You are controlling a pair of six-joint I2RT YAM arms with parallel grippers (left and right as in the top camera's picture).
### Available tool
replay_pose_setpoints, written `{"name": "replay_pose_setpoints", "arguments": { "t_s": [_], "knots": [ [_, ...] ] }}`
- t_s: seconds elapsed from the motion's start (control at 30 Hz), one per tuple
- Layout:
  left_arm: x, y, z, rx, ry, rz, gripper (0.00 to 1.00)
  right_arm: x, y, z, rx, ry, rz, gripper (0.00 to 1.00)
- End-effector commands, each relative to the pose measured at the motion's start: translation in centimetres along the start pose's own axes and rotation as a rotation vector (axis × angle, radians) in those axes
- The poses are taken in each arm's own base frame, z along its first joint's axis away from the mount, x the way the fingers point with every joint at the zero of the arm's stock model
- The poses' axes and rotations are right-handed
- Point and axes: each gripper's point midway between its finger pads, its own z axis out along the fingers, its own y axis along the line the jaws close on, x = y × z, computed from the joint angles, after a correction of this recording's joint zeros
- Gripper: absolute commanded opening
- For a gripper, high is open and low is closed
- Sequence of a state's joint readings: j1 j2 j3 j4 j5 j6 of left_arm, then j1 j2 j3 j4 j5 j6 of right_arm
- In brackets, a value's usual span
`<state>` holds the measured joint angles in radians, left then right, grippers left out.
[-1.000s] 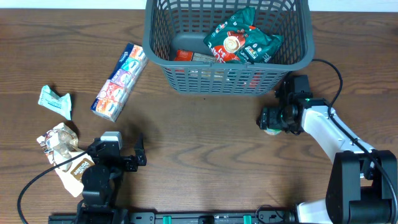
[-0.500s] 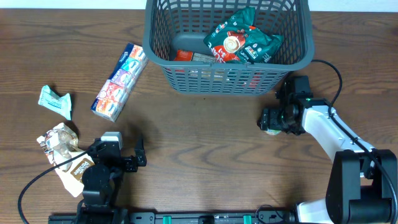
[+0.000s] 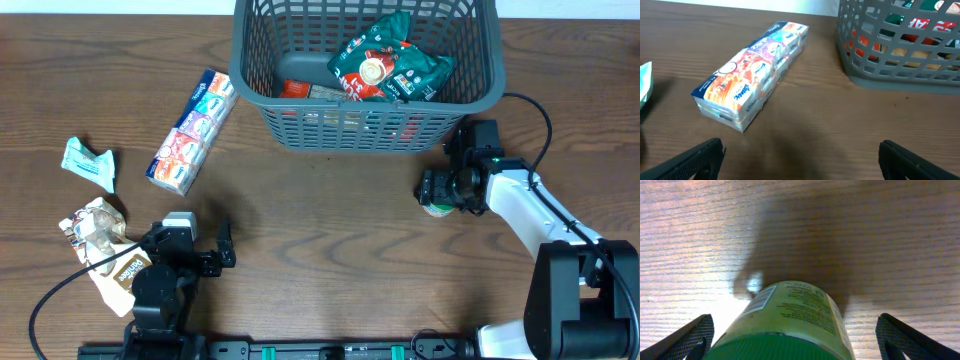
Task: Pack container
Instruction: 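Lower the right gripper onto the green-lidded jar and grasp it, then lift the green-lidded jar with the right gripper and carry it to the basket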
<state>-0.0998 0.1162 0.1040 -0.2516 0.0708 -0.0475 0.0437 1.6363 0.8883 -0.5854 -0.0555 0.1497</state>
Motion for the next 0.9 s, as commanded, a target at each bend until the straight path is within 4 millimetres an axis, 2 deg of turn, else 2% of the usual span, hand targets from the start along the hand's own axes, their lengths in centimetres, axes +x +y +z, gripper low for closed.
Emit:
{"name": "replay_pose_setpoints", "arguments": {
  "t_s": [0.0,0.2,0.37,0.63,0.7,0.73,0.77,0.87],
  "knots": [
    [-1.2,0.2,-0.4,-0.013,-0.026,0.016,0.99,0.7,-0.6,0.8,0.007,0.035,0.032,0.86],
    [-1.2,0.2,-0.4,-0.013,-0.027,0.016,0.99,1.8,-0.8,1.8,0.01,0.093,0.04,0.85],
    [-1.2,0.2,-0.4,-0.013,-0.027,0.016,0.99,2.0,-0.9,2.1,0.011,0.103,0.04,0.83],
    [-1.2,0.2,-0.4,-0.013,-0.026,0.016,0.99,2.2,-0.9,2.0,0.012,0.109,0.041,0.58],
    [-1.2,0.2,-0.4,-0.013,-0.026,0.015,0.99,2.2,-0.9,2.0,0.012,0.112,0.041,0.47],
    [-1.2,0.2,-0.4,-0.013,-0.027,0.016,0.99,2.3,-0.9,2.0,0.012,0.114,0.041,0.36],
    [-1.2,0.2,-0.4,-0.013,-0.026,0.016,0.98,2.3,-0.9,2.0,0.013,0.117,0.041,0.29],
    [-1.2,0.2,-0.4,-0.013,-0.027,0.016,0.99,2.5,-0.9,2.0,0.014,0.122,0.041,0.18]
  ]
}}
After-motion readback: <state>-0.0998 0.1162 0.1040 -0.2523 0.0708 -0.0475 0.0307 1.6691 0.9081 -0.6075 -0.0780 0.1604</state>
